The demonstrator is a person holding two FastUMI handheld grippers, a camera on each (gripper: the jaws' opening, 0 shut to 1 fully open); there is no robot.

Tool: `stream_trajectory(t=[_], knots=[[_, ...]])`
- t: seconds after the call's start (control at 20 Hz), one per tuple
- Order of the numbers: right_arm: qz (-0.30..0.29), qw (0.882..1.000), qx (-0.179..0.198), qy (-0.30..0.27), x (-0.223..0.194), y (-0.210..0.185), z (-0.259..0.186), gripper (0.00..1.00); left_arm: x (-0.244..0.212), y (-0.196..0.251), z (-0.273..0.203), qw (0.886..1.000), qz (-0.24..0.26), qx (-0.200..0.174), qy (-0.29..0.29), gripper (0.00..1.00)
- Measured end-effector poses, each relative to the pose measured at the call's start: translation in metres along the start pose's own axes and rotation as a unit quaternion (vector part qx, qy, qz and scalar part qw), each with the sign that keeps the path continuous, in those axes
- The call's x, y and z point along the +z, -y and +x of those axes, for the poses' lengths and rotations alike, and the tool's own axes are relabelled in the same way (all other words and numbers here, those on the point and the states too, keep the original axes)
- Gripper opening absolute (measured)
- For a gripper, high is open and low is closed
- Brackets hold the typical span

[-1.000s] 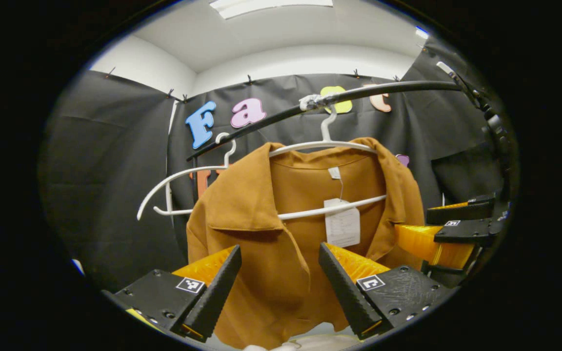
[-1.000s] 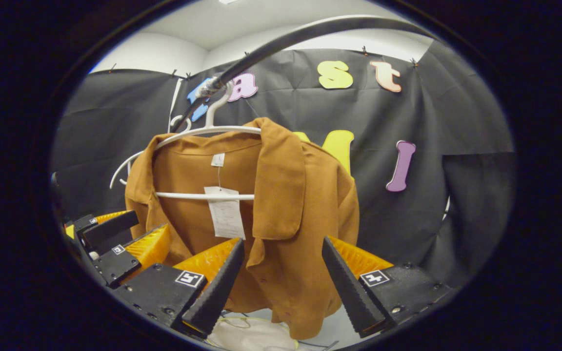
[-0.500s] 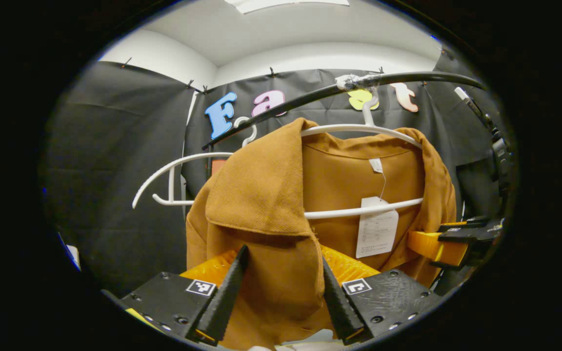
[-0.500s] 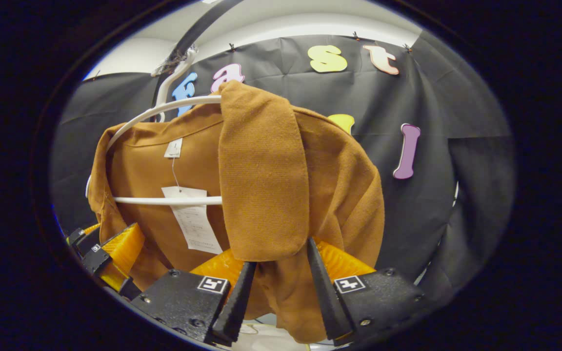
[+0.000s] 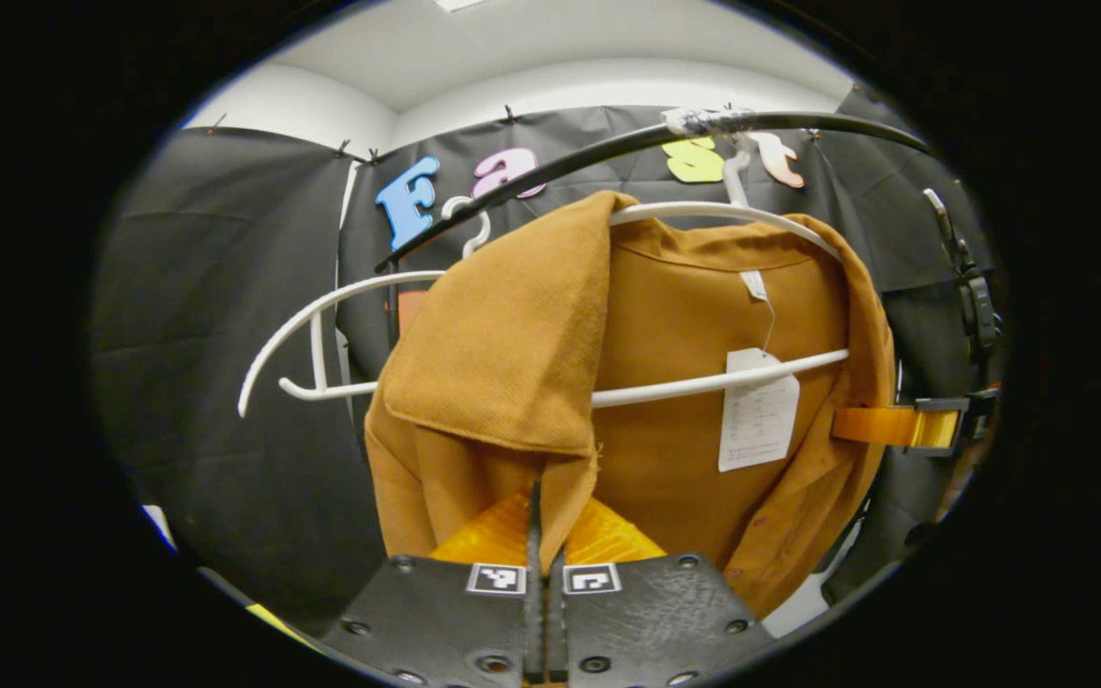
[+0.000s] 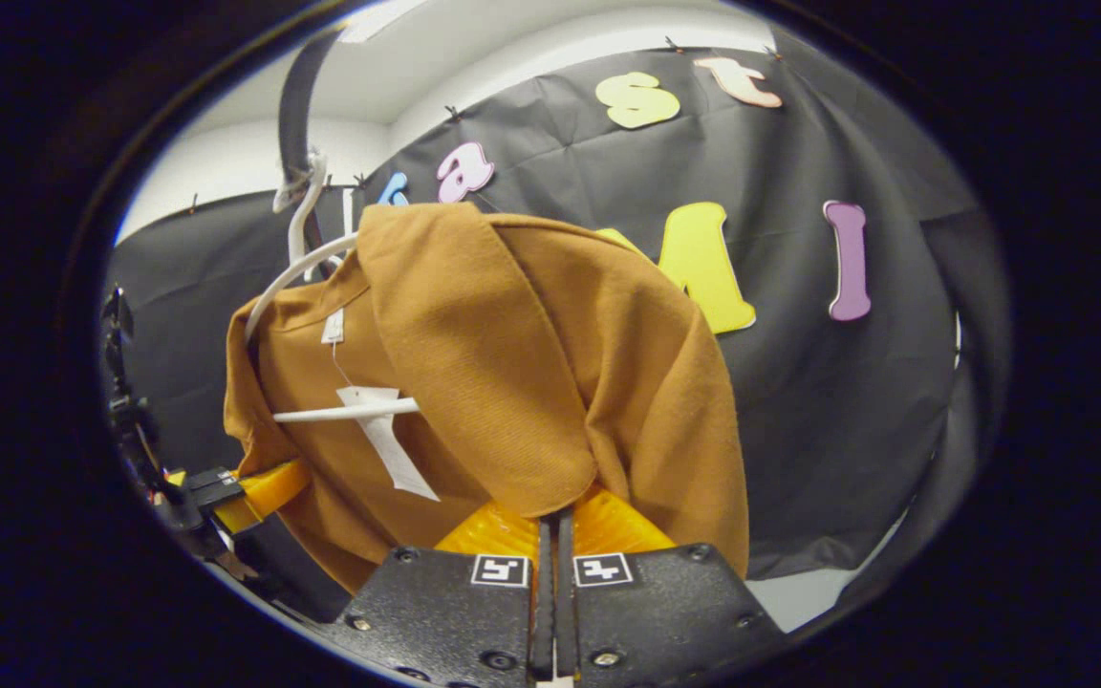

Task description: Grasp the clothes on the hanger with both hands and then place them into the laundry hamper below.

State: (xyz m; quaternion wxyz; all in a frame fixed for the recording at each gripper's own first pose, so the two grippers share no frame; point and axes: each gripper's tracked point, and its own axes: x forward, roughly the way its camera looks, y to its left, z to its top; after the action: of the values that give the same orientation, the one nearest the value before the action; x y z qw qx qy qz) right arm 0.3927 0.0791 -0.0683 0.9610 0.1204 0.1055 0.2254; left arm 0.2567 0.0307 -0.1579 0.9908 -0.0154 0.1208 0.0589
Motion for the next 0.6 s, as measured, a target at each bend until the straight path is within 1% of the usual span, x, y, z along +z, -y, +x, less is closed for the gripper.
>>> stream_trajectory(t=[0.05, 0.15, 0.2, 0.25, 0.3, 0.35, 0.4, 0.45, 0.5, 0.55, 0.6], knots=[[0.017, 1.000, 0.019, -0.003, 0.000, 0.000, -0.001, 0.04, 0.000, 0.000, -0.003, 1.000, -0.005, -0.005, -0.001, 0.06], [0.064, 0.996, 0.068, -0.009, 0.003, -0.003, -0.005, 0.04, 0.001, -0.003, -0.009, 1.000, -0.012, -0.009, -0.007, 0.06], [0.089, 0.991, 0.097, -0.009, 0.005, -0.005, -0.007, 0.04, 0.004, -0.007, -0.009, 1.000, -0.015, -0.007, -0.006, 0.01], [0.117, 0.985, 0.126, -0.007, 0.008, -0.007, -0.010, 0.04, 0.008, -0.010, -0.012, 1.000, -0.019, -0.009, -0.004, 0.05], [0.149, 0.975, 0.163, -0.005, 0.011, -0.011, -0.016, 0.04, 0.013, -0.011, -0.015, 1.000, -0.026, -0.015, 0.001, 0.00], [0.178, 0.965, 0.192, -0.001, 0.015, -0.015, -0.021, 0.03, 0.019, -0.013, -0.019, 0.999, -0.030, -0.017, 0.007, 0.05], [0.201, 0.955, 0.216, 0.007, 0.022, -0.014, -0.025, 0.03, 0.025, -0.015, -0.023, 0.999, -0.036, -0.021, 0.012, 0.00], [0.216, 0.950, 0.227, 0.015, 0.027, -0.013, -0.025, 0.03, 0.032, -0.018, -0.026, 0.999, -0.037, -0.020, 0.020, 0.05], [0.223, 0.944, 0.244, 0.020, 0.030, -0.015, -0.031, 0.03, 0.039, -0.021, -0.027, 0.999, -0.037, -0.020, 0.023, 0.05], [0.230, 0.937, 0.262, 0.025, 0.035, -0.019, -0.037, 0.03, 0.046, -0.024, -0.029, 0.999, -0.036, -0.018, 0.030, 0.00], [0.235, 0.929, 0.284, 0.028, 0.038, -0.029, -0.047, 0.03, 0.055, -0.026, -0.031, 0.998, -0.036, -0.020, 0.037, 0.00]])
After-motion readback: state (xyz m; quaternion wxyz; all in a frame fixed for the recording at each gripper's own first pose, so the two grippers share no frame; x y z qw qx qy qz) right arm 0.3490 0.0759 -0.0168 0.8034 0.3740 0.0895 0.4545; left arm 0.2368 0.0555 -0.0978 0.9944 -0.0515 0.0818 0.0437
